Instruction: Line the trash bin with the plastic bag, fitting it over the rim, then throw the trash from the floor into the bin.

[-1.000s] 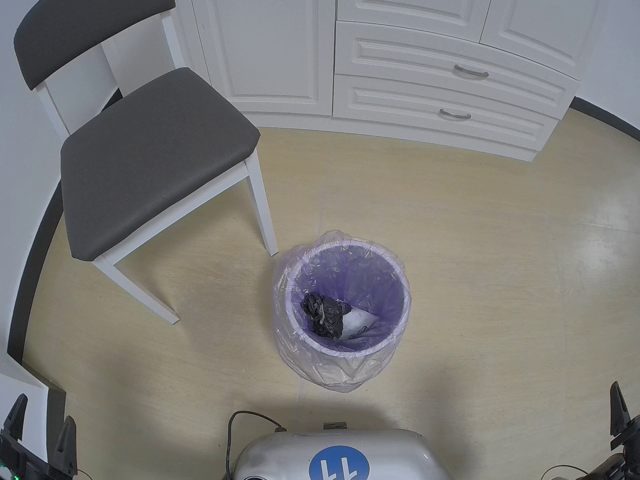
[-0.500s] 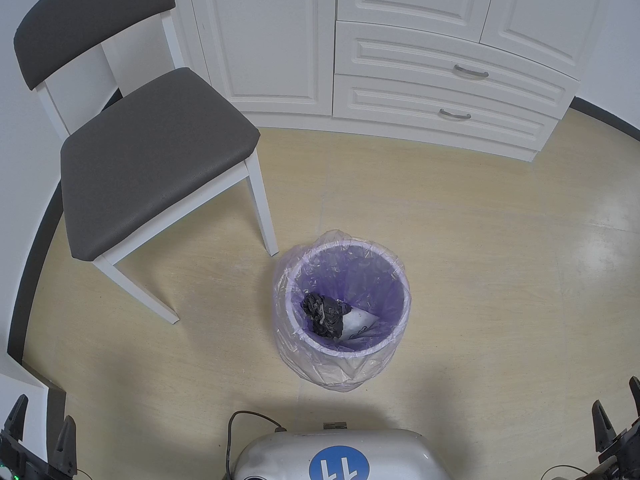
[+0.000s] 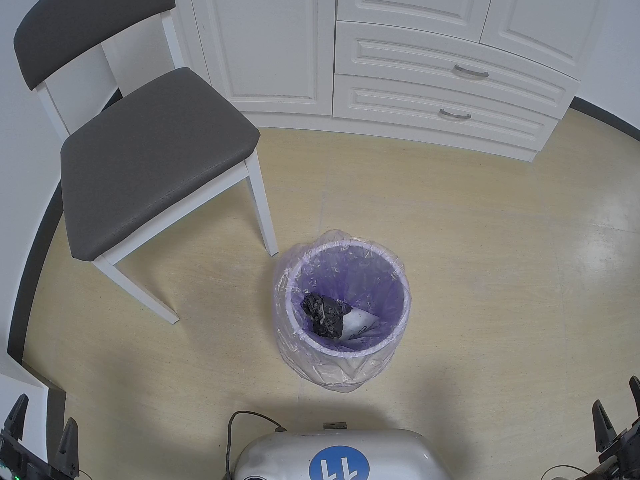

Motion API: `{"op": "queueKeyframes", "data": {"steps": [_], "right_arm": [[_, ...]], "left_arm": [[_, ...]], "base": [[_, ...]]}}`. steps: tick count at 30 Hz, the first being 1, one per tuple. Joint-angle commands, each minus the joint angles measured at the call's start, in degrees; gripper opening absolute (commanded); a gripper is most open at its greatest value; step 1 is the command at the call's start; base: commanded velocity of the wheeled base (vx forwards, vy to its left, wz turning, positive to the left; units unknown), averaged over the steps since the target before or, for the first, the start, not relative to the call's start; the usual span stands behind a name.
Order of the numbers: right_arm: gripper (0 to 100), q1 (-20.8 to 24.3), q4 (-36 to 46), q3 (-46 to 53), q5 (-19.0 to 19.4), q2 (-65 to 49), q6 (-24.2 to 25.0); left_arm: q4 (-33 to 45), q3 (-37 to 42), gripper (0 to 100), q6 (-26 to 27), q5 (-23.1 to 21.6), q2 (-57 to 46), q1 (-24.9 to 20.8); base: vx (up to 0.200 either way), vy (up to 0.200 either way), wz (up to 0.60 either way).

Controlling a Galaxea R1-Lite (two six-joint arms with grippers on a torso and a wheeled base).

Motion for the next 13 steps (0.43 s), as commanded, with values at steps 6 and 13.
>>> {"op": "queueKeyframes", "data": {"steps": [6,13], "right_arm": [[100,0.00,-0.02,0.99,-0.02,-0.74,0.03],[100,0.00,-0.02,0.99,-0.02,-0.74,0.03]], "left_arm": [[-0.14,1.01,100,-2.02,0.54,-0.68,0.01],[-0.14,1.01,100,-0.79,0.37,-0.68,0.01]], "base": [[0.000,0.000,0.00],[0.000,0.000,0.00]]}}
